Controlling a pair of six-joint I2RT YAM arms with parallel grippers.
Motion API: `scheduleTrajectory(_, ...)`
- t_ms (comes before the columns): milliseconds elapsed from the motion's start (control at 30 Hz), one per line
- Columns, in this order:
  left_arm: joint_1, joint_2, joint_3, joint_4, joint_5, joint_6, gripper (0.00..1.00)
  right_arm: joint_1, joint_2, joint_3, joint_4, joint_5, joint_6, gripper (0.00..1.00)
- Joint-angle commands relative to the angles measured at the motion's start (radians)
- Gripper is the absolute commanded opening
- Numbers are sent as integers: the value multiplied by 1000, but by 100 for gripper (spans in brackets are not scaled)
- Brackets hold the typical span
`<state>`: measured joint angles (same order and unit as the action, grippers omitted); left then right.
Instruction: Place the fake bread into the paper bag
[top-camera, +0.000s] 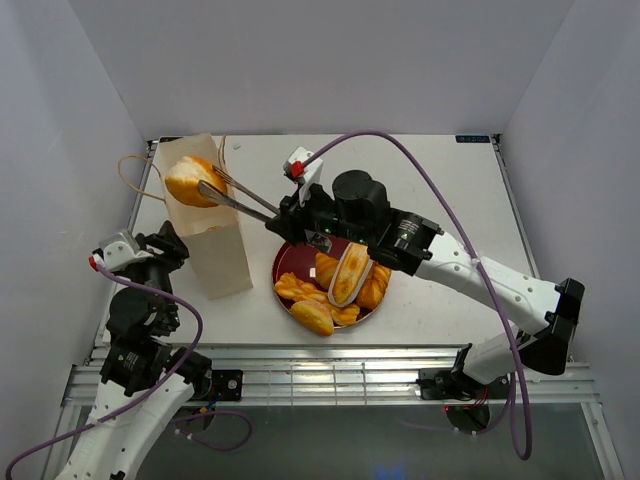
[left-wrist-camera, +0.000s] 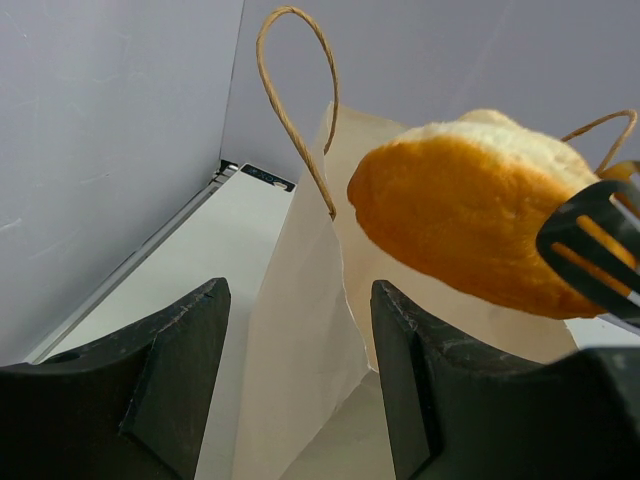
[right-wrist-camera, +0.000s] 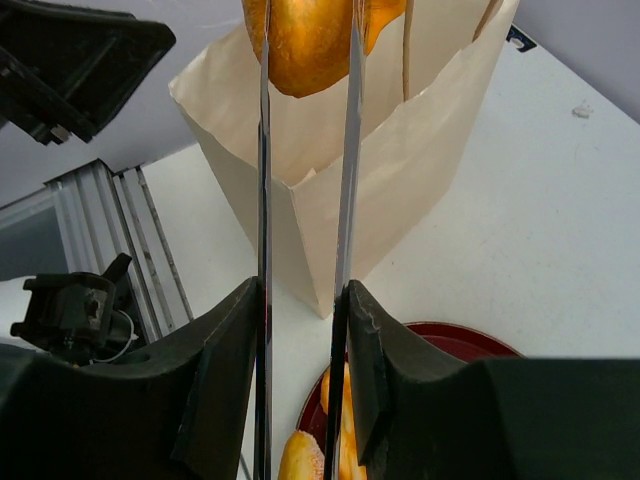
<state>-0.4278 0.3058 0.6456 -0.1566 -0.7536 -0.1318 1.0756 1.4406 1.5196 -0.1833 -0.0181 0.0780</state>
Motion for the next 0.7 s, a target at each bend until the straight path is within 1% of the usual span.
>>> scheduleTrajectory(0,-5,3,-6,0,17,-5,69,6,-65,-22,140,13,17,8)
scheduleTrajectory(200,-5,9,-6,0,22,-5,69,6,-85,-71,143,9,25,8)
scheduleTrajectory(267,-5,9,-4,0,23,-6,69,6,-86,-85,142,4,29,10)
scheduleTrajectory(300,-3,10,-6,0,25,-6,69,6,-86,-87,140,3,29,12)
scheduleTrajectory(333,-5,10,-6,0,25,-6,69,6,-85,-88,139,4,31,17)
scheduleTrajectory(567,-5,10,-4,0,25,-6,69,6,-78,-82,119,-2,32,27)
scheduleTrajectory(600,-5,10,-4,-1,25,-6,69,6,-80,-81,116,0,32,31)
scheduleTrajectory(667,-5,9,-6,-1,25,-6,69,6,-80,-82,114,0,31,35)
